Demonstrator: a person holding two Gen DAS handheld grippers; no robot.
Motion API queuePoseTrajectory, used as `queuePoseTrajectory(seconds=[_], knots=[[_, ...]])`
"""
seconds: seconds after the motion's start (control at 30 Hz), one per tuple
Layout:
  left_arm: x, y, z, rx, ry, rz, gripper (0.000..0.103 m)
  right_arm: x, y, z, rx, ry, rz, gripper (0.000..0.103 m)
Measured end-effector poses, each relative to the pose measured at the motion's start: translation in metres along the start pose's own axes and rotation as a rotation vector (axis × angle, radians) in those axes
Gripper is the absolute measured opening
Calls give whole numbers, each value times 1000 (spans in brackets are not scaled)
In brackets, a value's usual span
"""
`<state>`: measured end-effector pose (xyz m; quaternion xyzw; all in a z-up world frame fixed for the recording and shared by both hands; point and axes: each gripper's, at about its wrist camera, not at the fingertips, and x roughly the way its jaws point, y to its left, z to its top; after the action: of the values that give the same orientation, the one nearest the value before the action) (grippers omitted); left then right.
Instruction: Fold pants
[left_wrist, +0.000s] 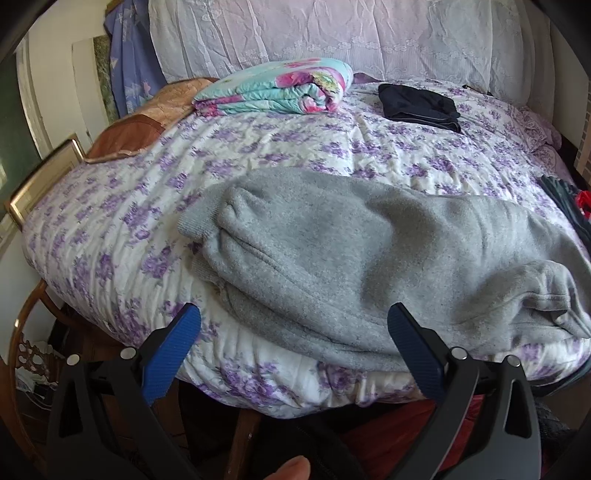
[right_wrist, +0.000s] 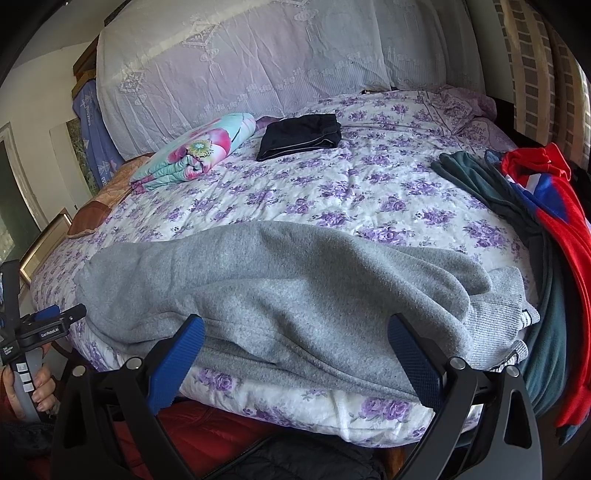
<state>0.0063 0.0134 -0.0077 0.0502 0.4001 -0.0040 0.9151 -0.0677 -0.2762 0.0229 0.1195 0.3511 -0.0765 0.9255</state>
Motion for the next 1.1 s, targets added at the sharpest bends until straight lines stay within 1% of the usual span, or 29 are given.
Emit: queuePoseTrajectory(seconds=[0.07, 0.13, 0.23, 0.27, 0.3, 0.4, 0.43, 0.53, 0.6, 0.63, 0.77, 0.83, 0.9, 0.93, 0.97, 1.0, 1.1], knots=[[2, 1, 0, 3, -25, 30, 99, 0, -2, -1, 9, -2, 23, 100], [7, 5, 1, -6, -44, 47, 99, -1, -7, -1, 28, -26, 48, 100], [17, 18, 3, -43, -60, 32, 99, -10, -17, 0, 65, -109, 40, 100], [20, 20, 3, -42, -54, 16, 99, -11, -21, -1, 86, -126, 39, 100], [24, 21, 3, -34, -32, -6, 99, -10, -26, 1, 109, -125, 59, 100], [31, 26, 6, -45, 26, -101, 99, -4, -43, 4, 186, -71, 148, 100], [32, 29, 7, -60, 34, -139, 99, -3, -49, 5, 214, -62, 177, 100], [28, 37, 8, -91, 35, -206, 99, -5, -69, 4, 312, -64, 280, 100], [27, 42, 10, -108, 49, -252, 99, -3, -76, 2, 370, -23, 371, 100], [28, 46, 10, -130, 65, -277, 99, -1, -79, 1, 384, 0, 393, 100], [36, 61, 10, -206, 126, -358, 99, 7, -79, -6, 391, 104, 419, 100], [37, 67, 8, -230, 151, -382, 99, 11, -77, -10, 381, 137, 421, 100], [39, 71, 7, -237, 165, -385, 99, 14, -71, -12, 322, 157, 367, 100], [40, 72, 7, -239, 160, -367, 99, 16, -70, -14, 297, 167, 334, 100], [41, 73, 6, -241, 158, -348, 99, 19, -70, -18, 294, 186, 334, 100], [42, 75, 5, -244, 160, -337, 98, 22, -72, -23, 310, 208, 354, 100], [49, 75, 1, -240, 188, -356, 98, 37, -80, -45, 375, 326, 401, 100]])
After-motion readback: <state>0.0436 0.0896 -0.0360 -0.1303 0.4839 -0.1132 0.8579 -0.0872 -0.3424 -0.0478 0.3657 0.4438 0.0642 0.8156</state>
